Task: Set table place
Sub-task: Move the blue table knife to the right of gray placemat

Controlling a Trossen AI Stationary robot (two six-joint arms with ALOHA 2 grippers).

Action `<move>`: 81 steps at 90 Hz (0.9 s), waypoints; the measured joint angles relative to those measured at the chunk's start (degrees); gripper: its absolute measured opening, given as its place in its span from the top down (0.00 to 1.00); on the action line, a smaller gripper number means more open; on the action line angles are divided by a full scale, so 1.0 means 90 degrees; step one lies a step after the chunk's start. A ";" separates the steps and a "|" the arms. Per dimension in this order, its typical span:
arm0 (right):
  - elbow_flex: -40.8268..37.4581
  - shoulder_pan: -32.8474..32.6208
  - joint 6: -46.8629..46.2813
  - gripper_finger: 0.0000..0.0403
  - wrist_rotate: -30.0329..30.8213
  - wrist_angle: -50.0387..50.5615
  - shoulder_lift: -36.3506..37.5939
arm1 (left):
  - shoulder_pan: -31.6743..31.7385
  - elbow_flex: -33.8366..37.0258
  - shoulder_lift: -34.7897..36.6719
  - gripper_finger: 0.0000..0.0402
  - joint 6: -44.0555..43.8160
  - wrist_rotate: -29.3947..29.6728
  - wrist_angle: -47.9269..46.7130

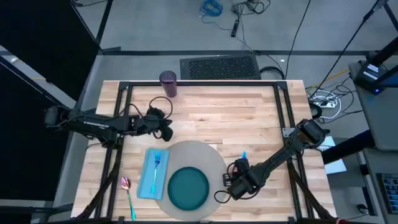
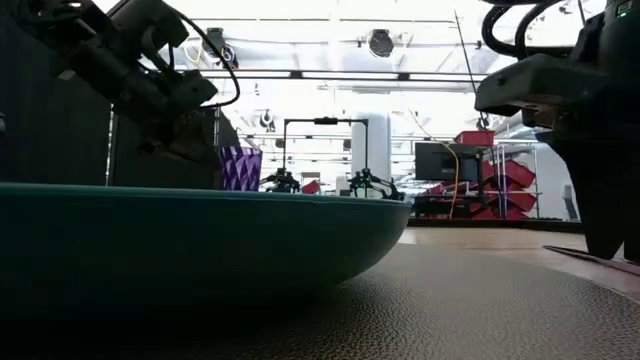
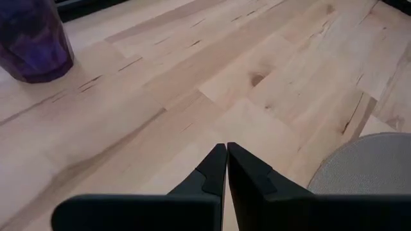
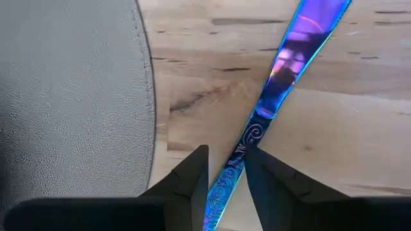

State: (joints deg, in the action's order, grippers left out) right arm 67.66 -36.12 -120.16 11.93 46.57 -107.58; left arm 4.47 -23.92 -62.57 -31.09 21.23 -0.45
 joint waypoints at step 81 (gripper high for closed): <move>0.0223 0.0002 -0.0221 0.77 -0.0168 0.0355 -0.0265 | 0.0000 0.0000 0.0000 1.00 0.0000 -0.0005 -0.0002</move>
State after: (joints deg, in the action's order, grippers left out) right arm 69.67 -36.10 -122.15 10.41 49.76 -109.97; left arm 4.47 -23.92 -62.57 -31.09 21.19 -0.47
